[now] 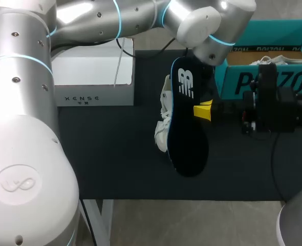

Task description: Take the shoe out of the shoebox, open the shoe tongue, remove and reinsert the insole, then place the shoe into the shoebox

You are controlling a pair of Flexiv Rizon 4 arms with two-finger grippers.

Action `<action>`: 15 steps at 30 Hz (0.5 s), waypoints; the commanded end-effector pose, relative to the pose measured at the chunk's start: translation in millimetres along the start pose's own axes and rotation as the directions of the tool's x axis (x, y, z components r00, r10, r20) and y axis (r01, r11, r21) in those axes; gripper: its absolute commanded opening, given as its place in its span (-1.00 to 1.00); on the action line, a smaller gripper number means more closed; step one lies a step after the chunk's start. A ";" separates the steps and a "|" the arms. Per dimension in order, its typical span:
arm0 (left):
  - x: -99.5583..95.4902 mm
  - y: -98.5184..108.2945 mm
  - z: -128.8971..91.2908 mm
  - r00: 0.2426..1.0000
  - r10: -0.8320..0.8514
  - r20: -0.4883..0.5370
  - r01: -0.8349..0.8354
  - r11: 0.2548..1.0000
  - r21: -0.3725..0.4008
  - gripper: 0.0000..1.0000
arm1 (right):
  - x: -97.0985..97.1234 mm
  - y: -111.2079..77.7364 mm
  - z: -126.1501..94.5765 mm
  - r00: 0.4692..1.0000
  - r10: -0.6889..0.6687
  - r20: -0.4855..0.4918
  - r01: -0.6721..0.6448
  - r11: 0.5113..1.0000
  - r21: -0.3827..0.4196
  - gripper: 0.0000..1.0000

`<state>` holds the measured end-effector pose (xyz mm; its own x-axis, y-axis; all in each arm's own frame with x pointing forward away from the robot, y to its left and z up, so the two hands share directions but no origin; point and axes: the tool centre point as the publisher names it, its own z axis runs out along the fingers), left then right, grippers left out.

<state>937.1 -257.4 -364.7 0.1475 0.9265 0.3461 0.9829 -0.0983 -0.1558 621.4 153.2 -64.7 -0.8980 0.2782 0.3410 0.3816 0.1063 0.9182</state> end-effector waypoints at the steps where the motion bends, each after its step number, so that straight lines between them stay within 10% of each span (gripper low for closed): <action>1: -10.6 12.1 10.1 1.000 -0.017 0.004 0.017 0.999 0.033 -1.00 | 9.2 0.2 1.4 0.989 0.001 0.145 0.000 1.000 -0.004 -1.00; 8: -6.0 15.8 17.7 0.993 -0.114 0.006 0.114 0.993 0.032 -0.88 | 9.2 0.2 1.4 0.989 0.001 0.145 0.000 1.000 -0.004 -1.00; 9: -3.3 14.9 16.5 0.993 -0.121 0.009 0.121 0.992 0.029 -0.55 | 9.2 0.2 1.4 0.989 0.001 0.145 0.000 1.000 -0.004 -1.00; 10: -0.8 14.1 14.8 0.991 -0.131 0.016 0.130 0.991 0.029 1.00 | 9.2 0.2 1.4 0.989 0.001 0.145 0.000 1.000 -0.004 -1.00; 15: 15.1 12.7 -2.7 0.971 -0.184 0.150 0.179 0.983 0.045 1.00 | 9.2 0.2 1.4 0.989 0.001 0.145 0.000 1.000 -0.004 -1.00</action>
<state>955.3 -262.4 -375.7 -0.0289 0.9453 0.3248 0.9875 0.0773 -0.1372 621.4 153.2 -64.7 -0.8979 0.2786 0.3408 0.3815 0.1064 0.9182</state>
